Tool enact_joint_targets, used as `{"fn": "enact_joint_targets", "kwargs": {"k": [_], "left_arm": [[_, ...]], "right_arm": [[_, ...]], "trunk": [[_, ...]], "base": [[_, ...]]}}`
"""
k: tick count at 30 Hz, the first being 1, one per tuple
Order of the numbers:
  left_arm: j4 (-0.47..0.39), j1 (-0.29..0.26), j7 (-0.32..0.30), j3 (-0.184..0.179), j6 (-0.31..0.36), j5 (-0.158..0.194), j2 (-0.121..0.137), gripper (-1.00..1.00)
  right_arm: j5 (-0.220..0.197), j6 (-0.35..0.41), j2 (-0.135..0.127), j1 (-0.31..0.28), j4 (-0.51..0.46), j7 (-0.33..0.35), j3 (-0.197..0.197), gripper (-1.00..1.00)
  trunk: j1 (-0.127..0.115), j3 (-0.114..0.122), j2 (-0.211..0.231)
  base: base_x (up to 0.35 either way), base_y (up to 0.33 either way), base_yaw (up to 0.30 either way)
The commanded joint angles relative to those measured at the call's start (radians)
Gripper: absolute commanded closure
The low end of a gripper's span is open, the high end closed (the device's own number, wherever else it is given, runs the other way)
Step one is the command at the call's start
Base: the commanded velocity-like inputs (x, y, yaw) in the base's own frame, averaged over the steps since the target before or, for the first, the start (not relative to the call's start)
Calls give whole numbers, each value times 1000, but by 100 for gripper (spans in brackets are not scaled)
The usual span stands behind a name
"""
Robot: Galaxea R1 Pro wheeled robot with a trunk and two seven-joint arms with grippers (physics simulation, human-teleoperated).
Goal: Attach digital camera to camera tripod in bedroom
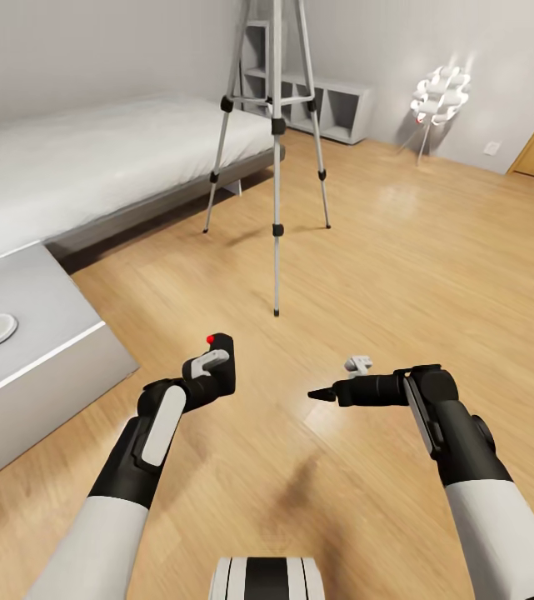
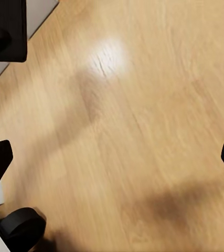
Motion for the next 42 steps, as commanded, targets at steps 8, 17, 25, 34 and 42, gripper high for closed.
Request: {"fn": "enact_joint_targets", "kwargs": {"k": [8, 17, 25, 34, 42], "left_arm": [[-1, 0, 6, 0, 4, 11, 1, 100], [-1, 0, 6, 0, 4, 11, 1, 100], [1, 0, 6, 0, 4, 11, 1, 100], [9, 0, 6, 0, 4, 11, 1, 100], [10, 0, 5, 0, 5, 11, 1, 100]], "right_arm": [[11, 4, -1, -1, 1, 9, -2, -100], [11, 4, -1, -1, 1, 9, -2, -100], [11, 4, -1, -1, 1, 9, -2, -100], [11, 4, -1, -1, 1, 9, -2, -100], [11, 4, -1, -1, 1, 9, -2, -100]], "trunk": [[-4, 30, 2], [-8, 65, 4], [-11, 96, 6], [-15, 131, 8], [-19, 162, 10]], "base": [[0, 0, 0], [0, 0, 0], [0, 0, 0], [0, 0, 0], [0, 0, 0]]}}
